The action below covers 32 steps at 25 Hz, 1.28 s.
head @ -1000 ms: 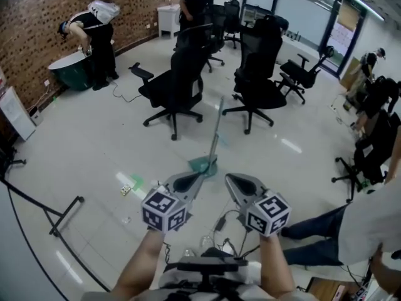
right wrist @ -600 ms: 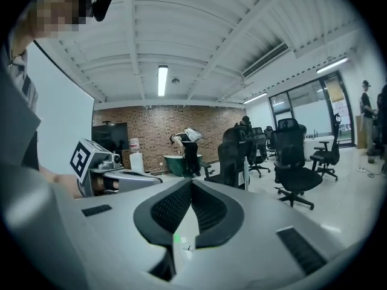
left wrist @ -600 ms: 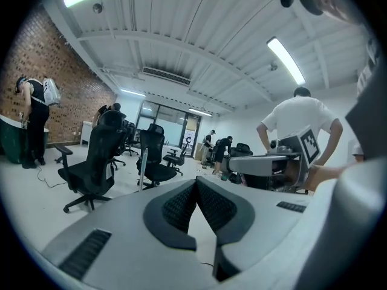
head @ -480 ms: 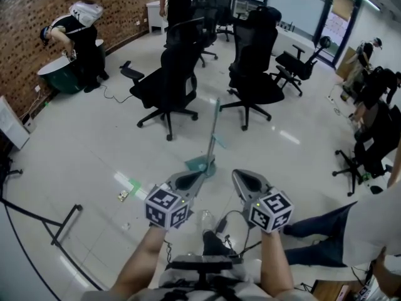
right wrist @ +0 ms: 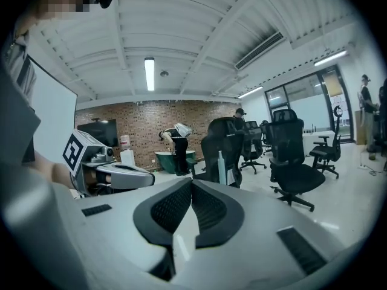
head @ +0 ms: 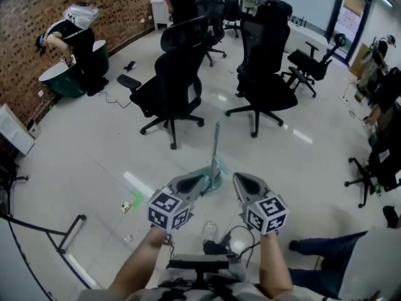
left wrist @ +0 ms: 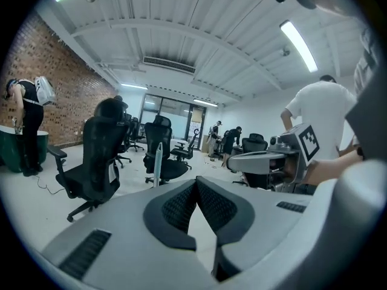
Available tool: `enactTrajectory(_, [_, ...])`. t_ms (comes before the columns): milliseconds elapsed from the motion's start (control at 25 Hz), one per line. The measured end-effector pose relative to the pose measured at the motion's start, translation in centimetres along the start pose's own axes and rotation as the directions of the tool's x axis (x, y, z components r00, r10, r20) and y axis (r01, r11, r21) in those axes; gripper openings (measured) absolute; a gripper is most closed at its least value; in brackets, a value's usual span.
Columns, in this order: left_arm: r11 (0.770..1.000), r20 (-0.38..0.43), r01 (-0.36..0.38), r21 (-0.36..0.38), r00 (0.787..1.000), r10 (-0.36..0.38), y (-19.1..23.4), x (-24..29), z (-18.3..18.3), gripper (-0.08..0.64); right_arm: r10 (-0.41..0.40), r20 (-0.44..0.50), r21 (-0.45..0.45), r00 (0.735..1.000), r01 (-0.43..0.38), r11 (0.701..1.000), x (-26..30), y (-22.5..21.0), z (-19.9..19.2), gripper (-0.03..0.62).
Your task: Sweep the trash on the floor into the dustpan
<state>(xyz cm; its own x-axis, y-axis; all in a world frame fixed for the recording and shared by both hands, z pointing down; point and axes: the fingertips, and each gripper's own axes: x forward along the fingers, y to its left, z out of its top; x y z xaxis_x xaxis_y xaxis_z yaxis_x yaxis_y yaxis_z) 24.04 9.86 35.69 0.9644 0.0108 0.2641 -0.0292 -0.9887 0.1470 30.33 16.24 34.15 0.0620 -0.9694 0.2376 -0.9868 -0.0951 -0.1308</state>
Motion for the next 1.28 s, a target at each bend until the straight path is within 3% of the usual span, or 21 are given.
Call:
enactTrajectory(320, [0.998, -0.046, -0.069, 0.012, 0.997, 0.069, 5.6, 7.2, 0.5, 0.008, 0.038, -0.074, -0.037, 0.996, -0.041, 0.998, 6.4, -6.5, 0.1, 0.000])
enactTrajectory(600, [0.999, -0.098, -0.044, 0.004, 0.994, 0.044, 9.2, 11.2, -0.8, 0.008, -0.005, -0.159, -0.040, 0.987, -0.001, 0.999, 10.6, -9.6, -2.1, 0.000])
enactTrajectory(640, [0.999, -0.111, -0.036, -0.001, 0.993, 0.036, 9.6, 11.8, -1.4, 0.008, -0.018, -0.179, -0.037, 0.984, 0.011, 0.999, 11.3, -10.1, -2.9, 0.028])
enactTrajectory(720, [1.000, -0.133, -0.023, -0.005, 0.991, 0.023, 10.7, 13.0, -2.7, 0.008, -0.040, -0.225, -0.025, 0.974, 0.036, 0.999, 12.8, -10.9, -5.0, 0.034])
enactTrajectory(1000, [1.000, -0.194, -0.017, -0.021, 0.981, 0.013, 14.5, 16.0, -8.1, 0.008, -0.048, -0.398, 0.028, 0.916, 0.064, 0.998, 17.7, -12.3, -14.3, 0.179])
enactTrajectory(1280, [0.999, -0.215, 0.010, -0.041, 0.976, -0.019, 16.2, 17.9, -11.1, 0.008, -0.032, -0.497, 0.029, 0.867, 0.054, 0.998, 22.0, -13.0, -19.5, 0.206])
